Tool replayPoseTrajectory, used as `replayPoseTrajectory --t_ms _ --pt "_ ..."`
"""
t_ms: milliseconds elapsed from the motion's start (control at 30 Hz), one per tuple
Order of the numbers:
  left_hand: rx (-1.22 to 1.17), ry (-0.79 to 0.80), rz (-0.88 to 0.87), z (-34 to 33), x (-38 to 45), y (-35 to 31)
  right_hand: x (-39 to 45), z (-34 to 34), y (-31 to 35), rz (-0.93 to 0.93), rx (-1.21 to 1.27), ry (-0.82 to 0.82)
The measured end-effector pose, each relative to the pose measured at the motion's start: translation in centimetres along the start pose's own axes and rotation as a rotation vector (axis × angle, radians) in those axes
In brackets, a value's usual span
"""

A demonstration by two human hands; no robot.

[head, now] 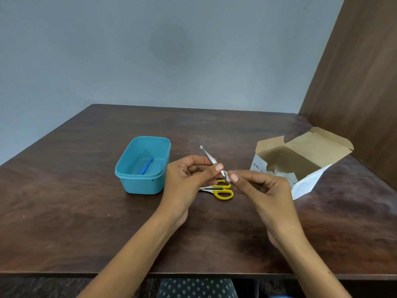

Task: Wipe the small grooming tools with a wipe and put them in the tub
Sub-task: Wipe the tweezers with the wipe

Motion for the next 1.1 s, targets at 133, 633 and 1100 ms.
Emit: replayPoseTrajectory --t_ms 133,633,1100 --pt "0.019 0.008 0.009 0.0 -0.1 0.0 0.2 -0.2 -0.1 -0.029 0.021 0.008" --pt "0.038 -0.035 -0.007 0.4 0.1 -1.5 0.0 0.5 -0.8 -0.093 -0.013 0.049" --pt "0.672 -0.136 -0.026 6.1 2.0 -10.6 1.8 -3.3 0.7 0.053 -0.157 0.073"
Point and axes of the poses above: each hand's wrist, its own x-axis towards the middle knuckle, its own z-axis out of the back of the hand, y = z × x, the point moved 6 cm from there along x, towards the middle knuckle, and after that the axes turned 2 degrees about -x, right-handed, at the moved point
